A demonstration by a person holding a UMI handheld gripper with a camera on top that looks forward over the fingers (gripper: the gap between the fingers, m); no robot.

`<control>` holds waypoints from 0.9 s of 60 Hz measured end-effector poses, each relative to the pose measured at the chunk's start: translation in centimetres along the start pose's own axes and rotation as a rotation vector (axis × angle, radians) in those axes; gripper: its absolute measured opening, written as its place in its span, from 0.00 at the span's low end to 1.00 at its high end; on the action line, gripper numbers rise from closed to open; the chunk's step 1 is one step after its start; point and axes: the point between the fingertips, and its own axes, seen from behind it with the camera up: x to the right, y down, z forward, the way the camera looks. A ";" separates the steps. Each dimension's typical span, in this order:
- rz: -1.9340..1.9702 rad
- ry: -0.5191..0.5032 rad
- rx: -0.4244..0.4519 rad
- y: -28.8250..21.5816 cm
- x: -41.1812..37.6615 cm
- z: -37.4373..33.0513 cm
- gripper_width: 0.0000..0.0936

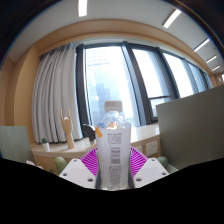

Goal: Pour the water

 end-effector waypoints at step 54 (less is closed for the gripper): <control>-0.184 0.337 -0.157 15.8 22.4 1.7 0.41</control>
